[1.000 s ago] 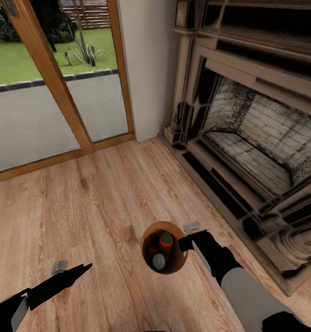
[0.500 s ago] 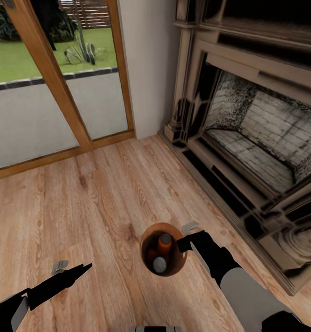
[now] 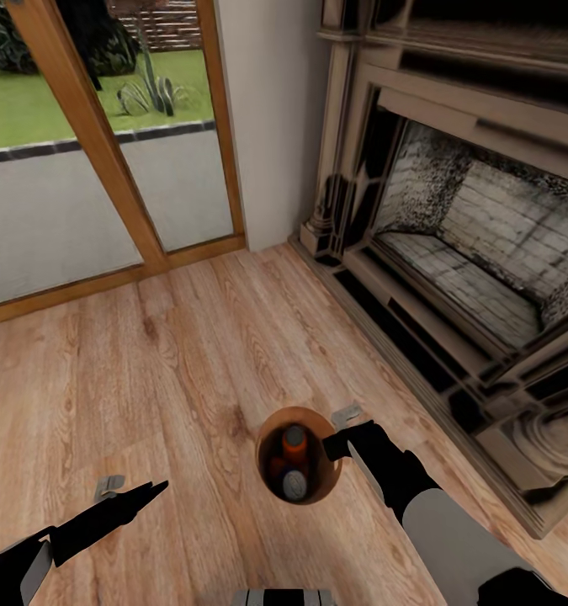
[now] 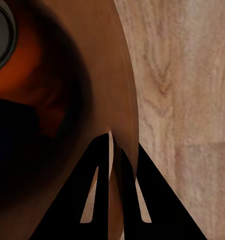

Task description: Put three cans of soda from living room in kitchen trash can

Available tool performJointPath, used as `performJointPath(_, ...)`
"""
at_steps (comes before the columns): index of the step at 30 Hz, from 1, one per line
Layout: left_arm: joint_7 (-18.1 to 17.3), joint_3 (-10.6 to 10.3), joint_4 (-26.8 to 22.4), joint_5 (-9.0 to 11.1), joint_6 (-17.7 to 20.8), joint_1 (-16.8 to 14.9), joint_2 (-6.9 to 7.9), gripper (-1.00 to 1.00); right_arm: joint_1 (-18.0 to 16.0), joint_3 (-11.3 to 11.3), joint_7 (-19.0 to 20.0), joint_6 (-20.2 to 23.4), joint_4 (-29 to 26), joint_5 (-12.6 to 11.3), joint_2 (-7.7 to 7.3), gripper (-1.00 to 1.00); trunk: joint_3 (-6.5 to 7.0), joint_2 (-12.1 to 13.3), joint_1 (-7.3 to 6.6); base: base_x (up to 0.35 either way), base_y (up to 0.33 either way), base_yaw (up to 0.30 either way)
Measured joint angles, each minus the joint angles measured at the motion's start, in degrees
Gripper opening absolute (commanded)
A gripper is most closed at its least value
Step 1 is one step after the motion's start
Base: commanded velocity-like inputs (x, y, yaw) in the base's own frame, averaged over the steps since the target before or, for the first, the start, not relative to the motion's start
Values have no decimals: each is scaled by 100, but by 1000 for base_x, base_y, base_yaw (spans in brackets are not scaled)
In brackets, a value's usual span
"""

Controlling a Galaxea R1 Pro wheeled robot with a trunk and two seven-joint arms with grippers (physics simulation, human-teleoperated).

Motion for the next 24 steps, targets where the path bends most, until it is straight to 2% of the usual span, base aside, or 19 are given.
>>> performJointPath(24,0,0,0,0,0,0,0,100,0,-1,-1,2,0,10,0,-100,-431,-963,527,0,0,0)
